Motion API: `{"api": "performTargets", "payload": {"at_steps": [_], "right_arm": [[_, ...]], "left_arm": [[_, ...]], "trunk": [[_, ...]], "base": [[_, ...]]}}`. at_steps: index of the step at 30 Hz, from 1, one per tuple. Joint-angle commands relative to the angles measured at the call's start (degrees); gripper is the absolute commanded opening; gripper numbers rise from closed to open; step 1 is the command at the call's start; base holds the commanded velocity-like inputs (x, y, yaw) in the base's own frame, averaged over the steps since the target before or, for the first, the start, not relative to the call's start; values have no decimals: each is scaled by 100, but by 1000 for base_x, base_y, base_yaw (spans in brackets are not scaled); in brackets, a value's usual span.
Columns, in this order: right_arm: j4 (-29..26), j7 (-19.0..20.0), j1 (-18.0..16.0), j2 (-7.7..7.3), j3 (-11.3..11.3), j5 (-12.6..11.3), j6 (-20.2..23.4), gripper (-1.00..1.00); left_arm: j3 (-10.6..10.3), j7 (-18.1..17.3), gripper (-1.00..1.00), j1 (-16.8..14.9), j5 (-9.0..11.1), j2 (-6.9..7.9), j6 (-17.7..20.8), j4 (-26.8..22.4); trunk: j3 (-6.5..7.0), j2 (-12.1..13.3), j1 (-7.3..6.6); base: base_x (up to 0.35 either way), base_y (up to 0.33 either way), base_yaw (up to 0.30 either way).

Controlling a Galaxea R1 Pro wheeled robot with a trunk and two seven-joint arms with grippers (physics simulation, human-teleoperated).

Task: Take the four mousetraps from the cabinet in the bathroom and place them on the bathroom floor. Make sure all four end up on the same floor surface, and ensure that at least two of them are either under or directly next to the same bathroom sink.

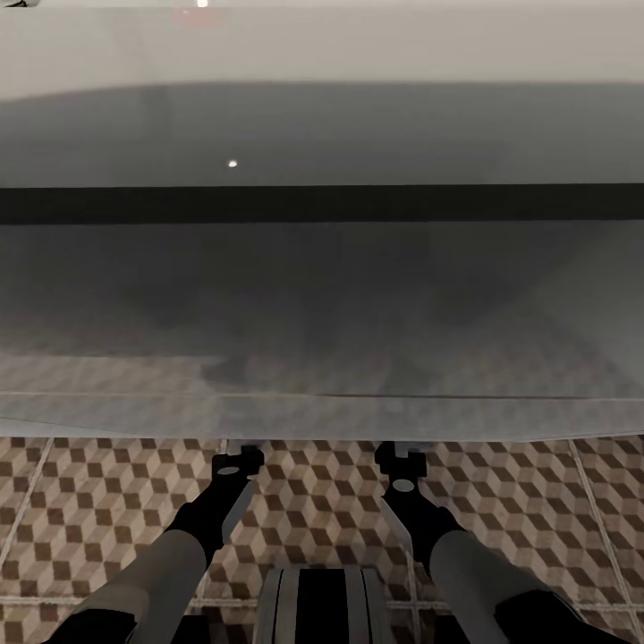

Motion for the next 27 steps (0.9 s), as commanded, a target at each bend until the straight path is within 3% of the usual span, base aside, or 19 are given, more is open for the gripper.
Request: {"api": "performTargets", "payload": {"at_steps": [1,27], "right_arm": [[10,-28,-5,-6,38,-40,-23,-100],[175,-22,-8,-25,20,-42,-373,-100]], "left_arm": [[-27,44,-100,0,12,2,39,-10],[-27,44,-100,0,12,2,39,-9]], "trunk": [[-3,-1,-1],[-3,-1,-1]], "base": [[0,0,0],[0,0,0]]}}
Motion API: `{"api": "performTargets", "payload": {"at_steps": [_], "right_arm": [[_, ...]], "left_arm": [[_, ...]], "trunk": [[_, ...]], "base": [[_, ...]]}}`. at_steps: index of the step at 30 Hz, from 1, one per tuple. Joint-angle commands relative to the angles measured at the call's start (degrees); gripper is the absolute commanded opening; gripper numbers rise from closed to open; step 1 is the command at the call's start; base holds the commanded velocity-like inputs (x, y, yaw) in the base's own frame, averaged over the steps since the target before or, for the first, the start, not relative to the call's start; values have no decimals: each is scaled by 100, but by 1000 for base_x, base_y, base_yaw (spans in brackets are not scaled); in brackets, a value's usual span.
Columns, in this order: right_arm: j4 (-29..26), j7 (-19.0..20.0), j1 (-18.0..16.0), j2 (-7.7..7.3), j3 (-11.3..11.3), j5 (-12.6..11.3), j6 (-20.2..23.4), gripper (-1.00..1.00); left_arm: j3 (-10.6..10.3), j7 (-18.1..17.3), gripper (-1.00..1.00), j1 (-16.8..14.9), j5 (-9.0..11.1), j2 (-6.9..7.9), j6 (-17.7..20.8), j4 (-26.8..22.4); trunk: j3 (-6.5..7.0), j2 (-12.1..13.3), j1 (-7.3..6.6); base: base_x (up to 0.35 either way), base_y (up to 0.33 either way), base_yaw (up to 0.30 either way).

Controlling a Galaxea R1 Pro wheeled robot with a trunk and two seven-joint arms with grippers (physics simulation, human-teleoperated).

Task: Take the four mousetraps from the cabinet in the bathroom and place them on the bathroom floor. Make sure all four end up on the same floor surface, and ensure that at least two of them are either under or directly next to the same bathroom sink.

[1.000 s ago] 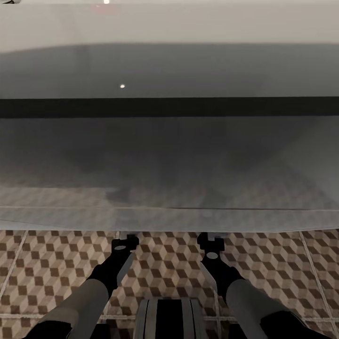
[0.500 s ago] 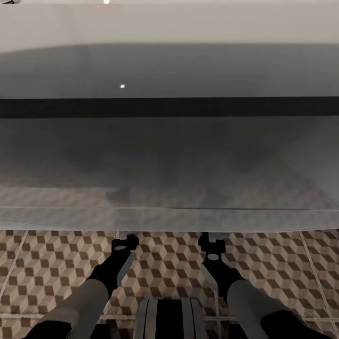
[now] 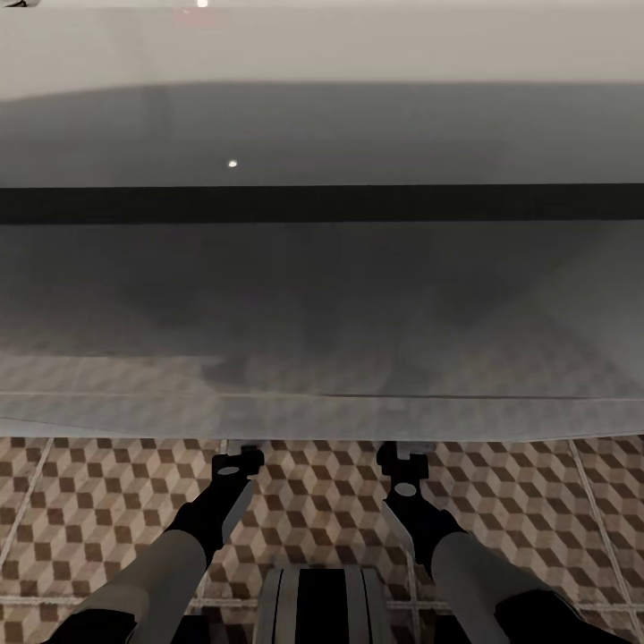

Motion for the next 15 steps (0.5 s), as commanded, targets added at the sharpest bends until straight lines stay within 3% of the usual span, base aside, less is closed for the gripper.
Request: {"api": "performTargets", "payload": {"at_steps": [1,15], "right_arm": [[6,-30,-4,-2,39,-38,-23,-100],[7,4,-4,-2,39,-36,-25,-100]], "left_arm": [[-27,44,-100,0,13,2,39,-10],[-22,38,-100,1,36,2,54,-10]], "trunk": [[-3,-1,-1],[-3,-1,-1]], "base": [[0,0,0],[0,0,0]]}}
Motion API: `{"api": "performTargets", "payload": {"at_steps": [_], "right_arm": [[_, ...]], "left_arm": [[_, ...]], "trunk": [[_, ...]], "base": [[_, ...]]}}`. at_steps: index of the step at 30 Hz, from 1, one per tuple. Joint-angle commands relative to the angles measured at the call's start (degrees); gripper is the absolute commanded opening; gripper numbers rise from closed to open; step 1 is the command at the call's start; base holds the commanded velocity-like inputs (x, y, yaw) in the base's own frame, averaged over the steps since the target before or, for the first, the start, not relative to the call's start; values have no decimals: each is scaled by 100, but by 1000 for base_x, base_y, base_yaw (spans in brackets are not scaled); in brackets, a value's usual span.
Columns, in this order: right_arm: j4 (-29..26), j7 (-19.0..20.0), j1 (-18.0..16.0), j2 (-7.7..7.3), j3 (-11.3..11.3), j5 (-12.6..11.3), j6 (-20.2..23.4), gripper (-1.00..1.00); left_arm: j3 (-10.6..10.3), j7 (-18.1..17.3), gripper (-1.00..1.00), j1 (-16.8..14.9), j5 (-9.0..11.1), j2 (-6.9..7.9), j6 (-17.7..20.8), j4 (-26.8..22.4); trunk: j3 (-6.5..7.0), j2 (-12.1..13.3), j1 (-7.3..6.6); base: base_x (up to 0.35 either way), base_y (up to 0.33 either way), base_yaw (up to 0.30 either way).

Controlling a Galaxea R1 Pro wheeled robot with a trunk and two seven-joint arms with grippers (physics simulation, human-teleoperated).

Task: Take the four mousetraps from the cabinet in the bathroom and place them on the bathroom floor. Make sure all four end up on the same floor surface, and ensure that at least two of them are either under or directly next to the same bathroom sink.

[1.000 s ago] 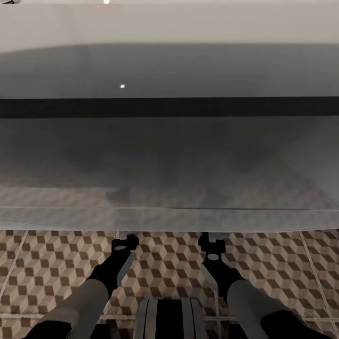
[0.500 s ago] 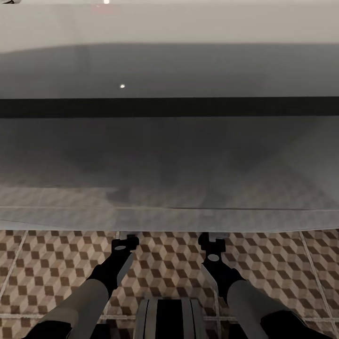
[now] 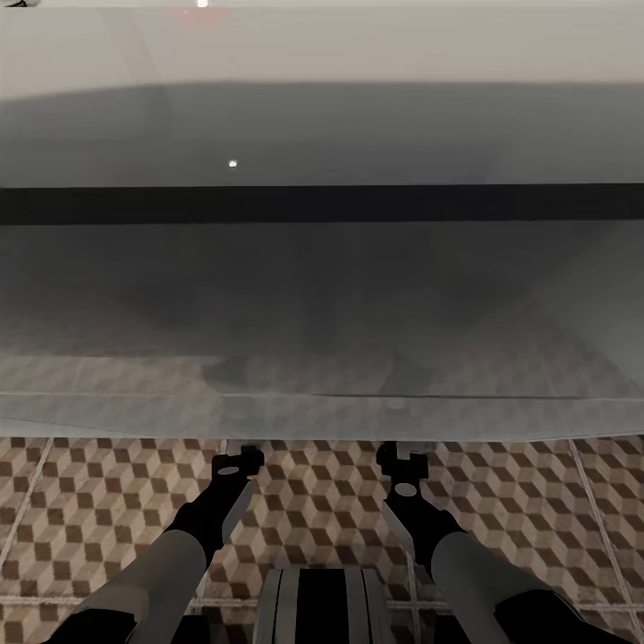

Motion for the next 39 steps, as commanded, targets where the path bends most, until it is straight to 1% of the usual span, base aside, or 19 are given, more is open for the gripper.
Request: {"api": "performTargets", "payload": {"at_steps": [1,10,15,39], "right_arm": [[6,-30,-4,-2,39,-36,-22,-100],[6,-29,-4,-2,39,-32,-22,-100],[6,-29,-4,-2,39,-32,-22,-100],[6,-23,-4,-4,47,-32,-22,-100]], "left_arm": [[-25,44,-100,0,29,2,45,-11],[21,-13,-100,-1,60,1,14,-24],[10,-1,-100,1,56,-4,28,-20],[-14,-10,-100,-1,53,-6,5,-37]], "trunk": [[-3,-1,-1],[-3,-1,-1],[-114,-8,12],[-114,-8,12]], "base": [[0,0,0],[0,0,0],[0,0,0],[0,0,0]]}}
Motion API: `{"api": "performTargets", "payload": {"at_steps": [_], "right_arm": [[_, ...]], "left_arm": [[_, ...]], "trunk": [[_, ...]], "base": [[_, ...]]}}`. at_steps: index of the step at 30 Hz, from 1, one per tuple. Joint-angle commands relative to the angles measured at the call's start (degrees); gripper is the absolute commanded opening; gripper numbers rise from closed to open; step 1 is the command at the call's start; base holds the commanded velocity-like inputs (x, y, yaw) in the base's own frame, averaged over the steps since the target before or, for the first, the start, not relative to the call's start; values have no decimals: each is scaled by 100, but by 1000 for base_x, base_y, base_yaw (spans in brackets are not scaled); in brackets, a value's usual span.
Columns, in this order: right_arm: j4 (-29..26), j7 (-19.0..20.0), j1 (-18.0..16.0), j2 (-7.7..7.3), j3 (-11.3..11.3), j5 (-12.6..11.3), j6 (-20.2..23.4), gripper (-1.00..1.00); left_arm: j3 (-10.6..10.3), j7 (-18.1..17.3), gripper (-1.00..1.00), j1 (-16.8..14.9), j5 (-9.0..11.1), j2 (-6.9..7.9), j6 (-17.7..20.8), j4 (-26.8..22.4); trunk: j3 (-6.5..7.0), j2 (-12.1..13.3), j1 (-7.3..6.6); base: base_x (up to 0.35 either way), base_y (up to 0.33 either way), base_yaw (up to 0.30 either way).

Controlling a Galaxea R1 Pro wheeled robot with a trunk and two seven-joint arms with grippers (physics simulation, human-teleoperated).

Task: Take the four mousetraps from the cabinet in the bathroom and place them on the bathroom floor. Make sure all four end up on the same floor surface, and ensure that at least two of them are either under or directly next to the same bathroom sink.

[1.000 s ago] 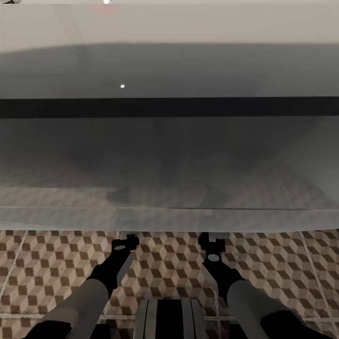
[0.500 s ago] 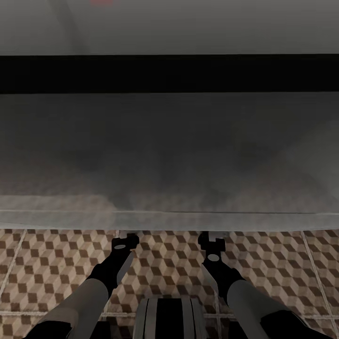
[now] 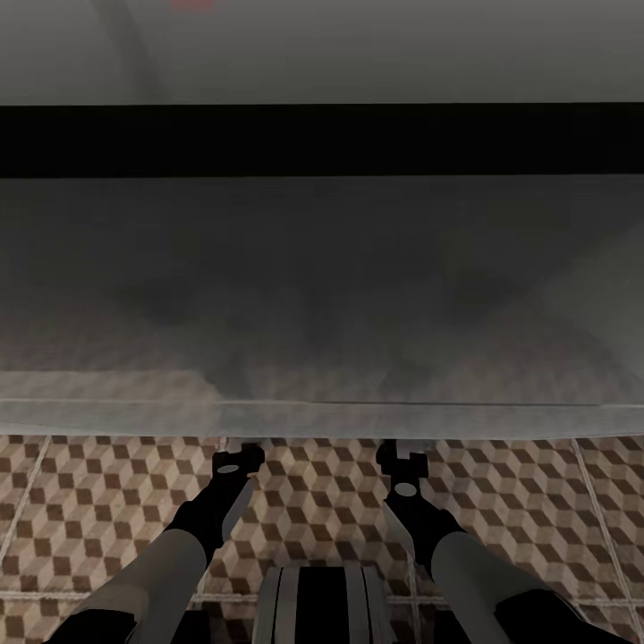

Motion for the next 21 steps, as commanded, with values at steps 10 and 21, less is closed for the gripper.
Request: {"api": "performTargets", "payload": {"at_steps": [10,21], "right_arm": [[15,-21,-2,1,44,-72,-15,100],[15,-21,-2,1,45,-71,-15,100]], "left_arm": [[-56,55,-100,3,130,0,32,36],[-57,54,-100,2,130,0,32,36]], "trunk": [[-3,0,1],[-3,0,1]], "base": [[0,0,0],[0,0,0]]}}
